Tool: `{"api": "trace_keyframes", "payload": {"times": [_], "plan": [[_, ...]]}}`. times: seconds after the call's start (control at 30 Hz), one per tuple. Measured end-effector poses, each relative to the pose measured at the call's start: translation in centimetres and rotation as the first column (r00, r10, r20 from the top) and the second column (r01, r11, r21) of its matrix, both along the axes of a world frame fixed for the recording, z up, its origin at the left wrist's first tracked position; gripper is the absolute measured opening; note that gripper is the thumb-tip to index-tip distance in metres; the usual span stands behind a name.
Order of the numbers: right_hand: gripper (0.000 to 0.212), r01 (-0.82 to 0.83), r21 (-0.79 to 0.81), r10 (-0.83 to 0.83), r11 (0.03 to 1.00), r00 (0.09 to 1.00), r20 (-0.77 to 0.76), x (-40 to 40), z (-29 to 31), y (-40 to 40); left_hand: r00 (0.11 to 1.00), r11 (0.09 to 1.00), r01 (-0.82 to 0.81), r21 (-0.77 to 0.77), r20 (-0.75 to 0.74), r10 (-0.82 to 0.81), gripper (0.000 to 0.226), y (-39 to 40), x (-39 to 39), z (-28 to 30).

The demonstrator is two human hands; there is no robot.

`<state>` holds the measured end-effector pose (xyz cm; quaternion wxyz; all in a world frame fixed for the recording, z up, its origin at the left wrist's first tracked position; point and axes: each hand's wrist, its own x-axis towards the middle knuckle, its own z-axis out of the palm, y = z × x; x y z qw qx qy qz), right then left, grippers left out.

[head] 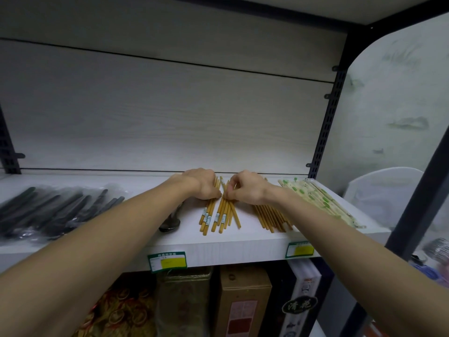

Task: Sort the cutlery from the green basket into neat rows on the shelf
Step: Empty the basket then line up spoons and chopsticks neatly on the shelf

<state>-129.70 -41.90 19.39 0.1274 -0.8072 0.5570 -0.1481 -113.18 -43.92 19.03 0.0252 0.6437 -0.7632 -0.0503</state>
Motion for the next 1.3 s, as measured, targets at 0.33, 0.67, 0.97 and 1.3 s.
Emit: {"api": "trace_keyframes", "payload": {"times": [0.33,0.67,0.97,1.3], "plan": [[0.015,0.118,0.026,-0.117,0.993,0.993,-0.021,0.1,-0.5,-1.4,1.000,0.999,0.003,0.044,-0.011,-0.003,0.044,0.0,0.0,-0.1],[0.022,0.176,0.017,-0.175,0.984,0.984,-0.030,0.0,-0.4,-1.5,0.999,0.992,-0.038,0.121,0.023,0.035,0.047,-0.4,-0.6,0.5],[0.035,0.247,0.115,-0.227,0.962,0.961,-0.160,1.2,0.9,-1.6,0.997,0.991,-0.084,0.105,0.008,0.083,0.048,-0.3,-0.5,0.4],[0.034,0.213,0.132,-0.160,0.968,0.931,-0.329,1.5,2.1,-1.1,0.996,0.994,-0.084,0.064,0.031,0.082,0.039,0.9,-1.0,0.6]]}}
